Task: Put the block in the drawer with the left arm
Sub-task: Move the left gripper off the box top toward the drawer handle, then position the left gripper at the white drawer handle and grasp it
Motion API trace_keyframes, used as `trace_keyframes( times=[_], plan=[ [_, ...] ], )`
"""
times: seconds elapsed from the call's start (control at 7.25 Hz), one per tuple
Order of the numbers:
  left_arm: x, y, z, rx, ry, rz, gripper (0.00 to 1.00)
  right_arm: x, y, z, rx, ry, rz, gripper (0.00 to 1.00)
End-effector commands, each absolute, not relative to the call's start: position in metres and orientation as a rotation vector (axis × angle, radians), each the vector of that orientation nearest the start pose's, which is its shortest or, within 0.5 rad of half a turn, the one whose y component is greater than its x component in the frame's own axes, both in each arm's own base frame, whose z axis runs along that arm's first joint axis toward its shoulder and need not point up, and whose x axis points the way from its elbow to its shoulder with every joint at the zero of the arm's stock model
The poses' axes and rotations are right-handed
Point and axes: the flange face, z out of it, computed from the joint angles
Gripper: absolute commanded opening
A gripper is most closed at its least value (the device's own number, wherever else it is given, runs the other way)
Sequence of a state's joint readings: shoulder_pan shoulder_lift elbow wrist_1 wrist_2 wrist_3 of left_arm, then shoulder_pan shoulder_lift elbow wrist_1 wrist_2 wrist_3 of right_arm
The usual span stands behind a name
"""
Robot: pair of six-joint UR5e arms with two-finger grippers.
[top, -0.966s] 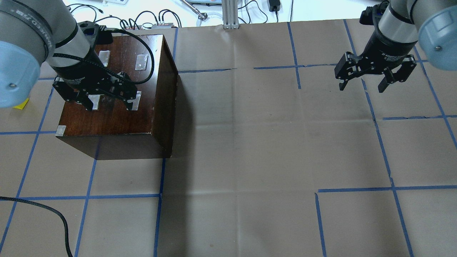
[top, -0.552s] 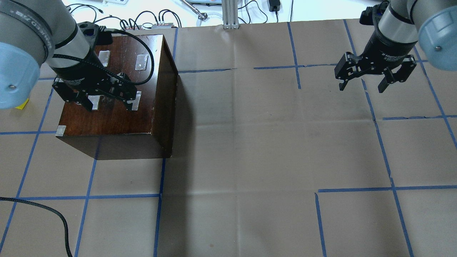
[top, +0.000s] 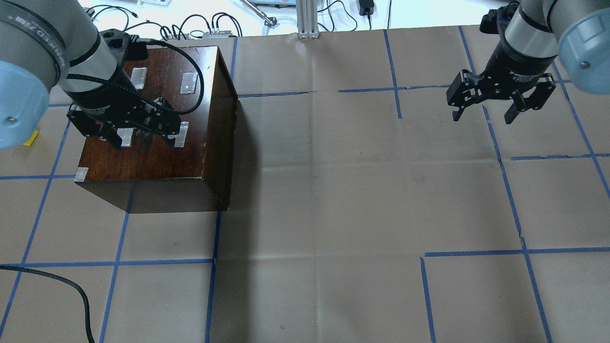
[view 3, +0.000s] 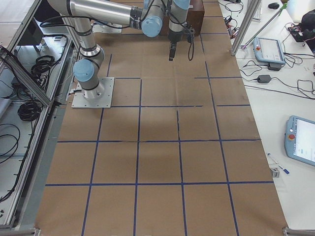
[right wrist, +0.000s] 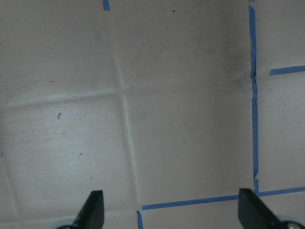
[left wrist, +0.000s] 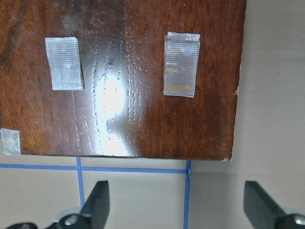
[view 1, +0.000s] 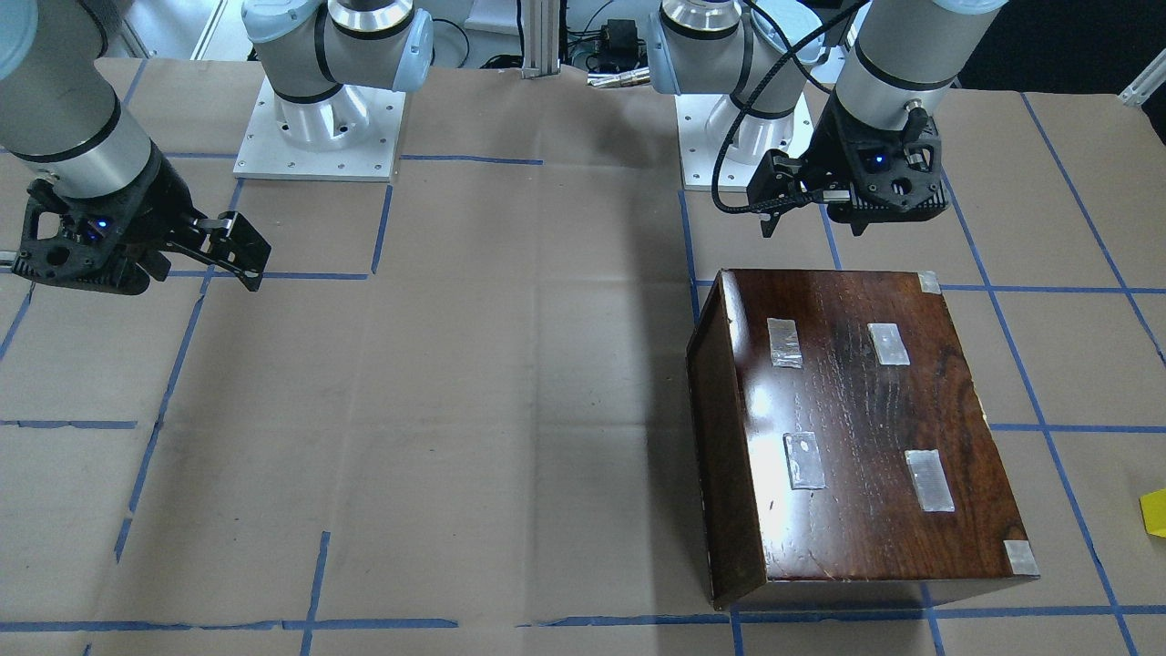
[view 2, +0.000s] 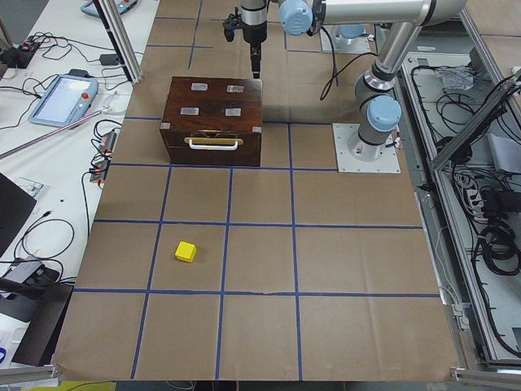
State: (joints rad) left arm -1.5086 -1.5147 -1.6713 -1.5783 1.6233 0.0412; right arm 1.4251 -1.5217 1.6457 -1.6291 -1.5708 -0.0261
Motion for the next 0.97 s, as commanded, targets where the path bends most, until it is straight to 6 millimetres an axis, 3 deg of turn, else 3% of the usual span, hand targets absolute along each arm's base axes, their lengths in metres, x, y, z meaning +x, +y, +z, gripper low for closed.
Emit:
trace_keyframes(
  times=[0.0,0.14,0.41,0.69,0.83],
  plan=[
    [-0.047,-0.481,0.461,-0.114,3.096,0.107,1.00,0.059,-0.517,0.432,0.187,3.129,0.103,1.00],
    [-0.002,-0.487,0.453,-0.057,3.109,0.136,0.99,0.059,-0.517,0.432,0.190,3.129,0.103,1.00],
    [0.079,-0.494,0.435,-0.156,3.130,0.196,0.99,0.059,-0.517,0.432,0.187,3.129,0.103,1.00],
    [0.158,-0.508,0.399,-0.247,3.168,0.253,0.99,0.059,-0.517,0.433,0.190,3.129,0.101,1.00],
    [0.180,-0.527,0.393,-0.189,3.180,0.205,0.99,0.059,-0.517,0.432,0.190,3.129,0.103,1.00]
  ],
)
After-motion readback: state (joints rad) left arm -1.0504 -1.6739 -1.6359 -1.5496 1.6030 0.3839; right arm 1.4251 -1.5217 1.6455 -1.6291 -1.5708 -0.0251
